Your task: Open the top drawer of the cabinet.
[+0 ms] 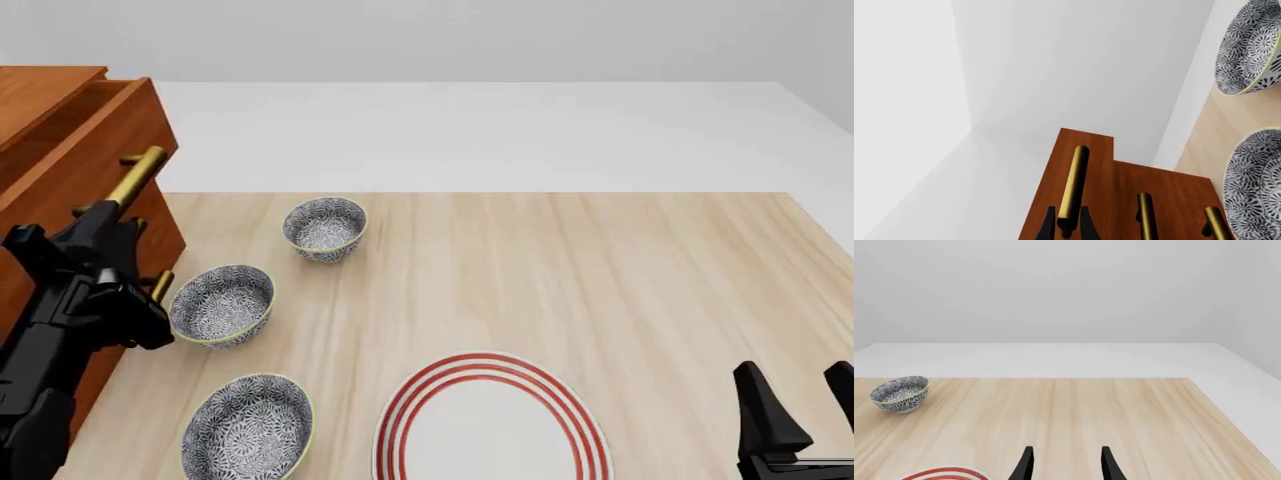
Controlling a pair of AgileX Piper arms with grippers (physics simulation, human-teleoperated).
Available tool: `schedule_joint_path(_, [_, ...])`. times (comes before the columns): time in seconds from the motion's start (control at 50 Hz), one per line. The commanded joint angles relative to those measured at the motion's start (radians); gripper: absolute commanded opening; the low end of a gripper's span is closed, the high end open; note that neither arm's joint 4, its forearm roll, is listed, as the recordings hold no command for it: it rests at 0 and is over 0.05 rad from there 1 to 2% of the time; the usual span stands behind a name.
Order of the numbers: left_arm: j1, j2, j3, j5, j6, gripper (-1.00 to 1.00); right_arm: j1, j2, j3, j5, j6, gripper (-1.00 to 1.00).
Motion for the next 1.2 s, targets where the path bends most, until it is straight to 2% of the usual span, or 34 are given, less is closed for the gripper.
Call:
schedule_joint_path(0.02, [0.005,-0.014,0.042,0.003,0.01,-1.0,0.0,0.0,0.0,0.0,0.0,1.0])
schedule_joint_path(0.34, [0.002,-0.022,0.042,0.005,0.018,-1.0,0.0,0.0,0.0,0.0,0.0,1.0])
schedule_joint_path(0.36, [0.006,-0.016,0.043,-0.013,0.03,1.0,0.0,0.0,0.0,0.0,0.0,1.0])
schedule_joint_path(0.46, [-0.001,-0.073,0.057,0.024,0.032,1.0,0.0,0.0,0.0,0.0,0.0,1.0])
schedule_joint_path(0.58, [-0.008,-0.195,0.082,0.12,0.038,1.0,0.0,0.0,0.0,0.0,0.0,1.0])
schedule_joint_path(0.68, [-0.018,-0.315,0.113,0.211,0.046,1.0,0.0,0.0,0.0,0.0,0.0,1.0])
schedule_joint_path(0.78, [-0.033,-0.486,0.111,0.354,0.043,1.0,0.0,0.0,0.0,0.0,0.0,1.0])
schedule_joint_path(0.8, [-0.037,-0.545,0.084,0.416,0.015,1.0,0.0,0.0,0.0,0.0,0.0,1.0])
schedule_joint_path(0.86, [-0.038,-0.596,0.054,0.459,-0.005,1.0,0.0,0.0,0.0,0.0,0.0,1.0])
schedule_joint_path(0.9, [-0.042,-0.641,0.011,0.513,-0.048,1.0,0.0,0.0,0.0,0.0,0.0,1.0])
schedule_joint_path(0.92, [-0.059,-0.713,-0.081,0.652,-0.171,1.0,0.0,0.0,0.0,0.0,0.0,1.0])
schedule_joint_path(0.94, [-0.061,-0.691,-0.037,0.595,-0.097,1.0,0.0,0.0,0.0,0.0,0.0,1.0])
schedule_joint_path(0.96, [-0.076,-0.724,-0.073,0.659,-0.144,1.0,0.0,0.0,0.0,0.0,0.0,1.0])
schedule_joint_path(1.04, [-0.072,-0.745,-0.102,0.683,-0.152,1.0,0.0,0.0,0.0,0.0,0.0,1.0])
schedule_joint_path(1.06, [-0.071,-0.764,-0.145,0.737,-0.208,1.0,0.0,0.0,0.0,0.0,0.0,1.0])
schedule_joint_path(1.1, [-0.066,-0.765,-0.154,0.745,-0.212,1.0,0.0,0.0,0.0,0.0,0.0,1.0])
schedule_joint_path(1.12, [-0.069,-0.774,-0.179,0.779,-0.244,1.0,0.0,0.0,0.0,0.0,0.0,1.0])
schedule_joint_path(1.18, [-0.069,-0.775,-0.173,0.771,-0.226,1.0,0.0,0.0,0.0,0.0,0.0,1.0])
schedule_joint_path(1.2, [-0.075,-0.781,-0.193,0.802,-0.251,1.0,0.0,0.0,0.0,0.0,0.0,1.0])
